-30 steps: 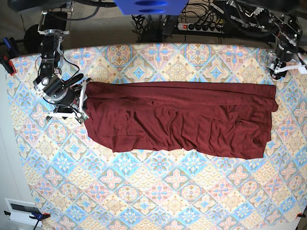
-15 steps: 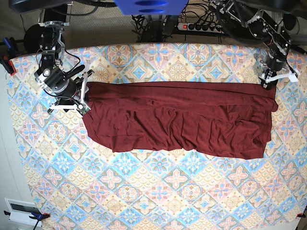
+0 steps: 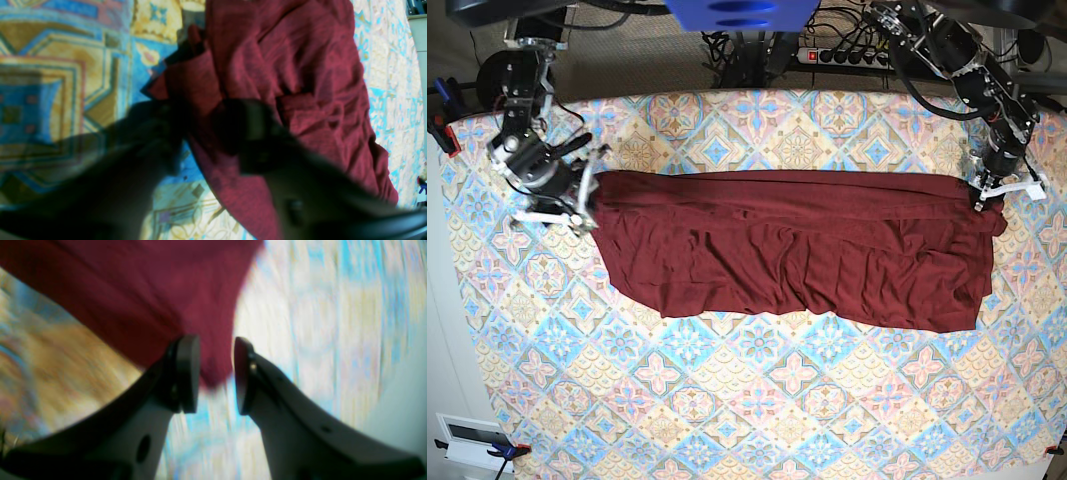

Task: Layout the t-shirt on the table in an organized manner, then fold the t-shirt properly
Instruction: 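Drag the held shirt edge with both grippers toward the robot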

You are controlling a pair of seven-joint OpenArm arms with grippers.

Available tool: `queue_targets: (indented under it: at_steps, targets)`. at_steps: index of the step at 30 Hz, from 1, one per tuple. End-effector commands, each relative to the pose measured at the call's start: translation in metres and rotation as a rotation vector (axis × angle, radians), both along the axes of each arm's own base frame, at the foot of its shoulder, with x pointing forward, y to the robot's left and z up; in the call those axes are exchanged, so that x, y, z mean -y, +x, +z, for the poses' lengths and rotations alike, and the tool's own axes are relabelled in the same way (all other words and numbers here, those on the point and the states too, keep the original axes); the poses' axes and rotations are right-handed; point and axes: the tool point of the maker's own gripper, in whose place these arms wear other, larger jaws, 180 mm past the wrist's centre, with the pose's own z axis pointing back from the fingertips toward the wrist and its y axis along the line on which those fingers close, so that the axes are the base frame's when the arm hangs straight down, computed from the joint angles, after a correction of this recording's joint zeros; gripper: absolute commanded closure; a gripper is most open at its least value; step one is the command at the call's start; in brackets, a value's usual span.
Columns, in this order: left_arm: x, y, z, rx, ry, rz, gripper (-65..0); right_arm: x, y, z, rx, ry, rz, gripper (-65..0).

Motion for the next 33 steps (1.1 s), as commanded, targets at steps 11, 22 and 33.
queue_targets:
  at_steps: [11,22,33]
  targets:
    - [0.002,-0.013,-0.008,-0.065,-0.010,-0.038,-0.1,0.038,-0.022,-0.001,-0.027,0.341,-0.252,-29.3]
    - [-0.001,-0.013,-0.007,-0.070,-0.001,-0.040,-0.1,0.020,-0.051,-0.070,-0.194,0.663,-0.417,-29.3]
    - [-0.001,-0.014,-0.008,-0.073,-0.001,-0.041,-0.1,0.008,-0.016,-0.062,-0.137,0.730,-0.407,-29.3]
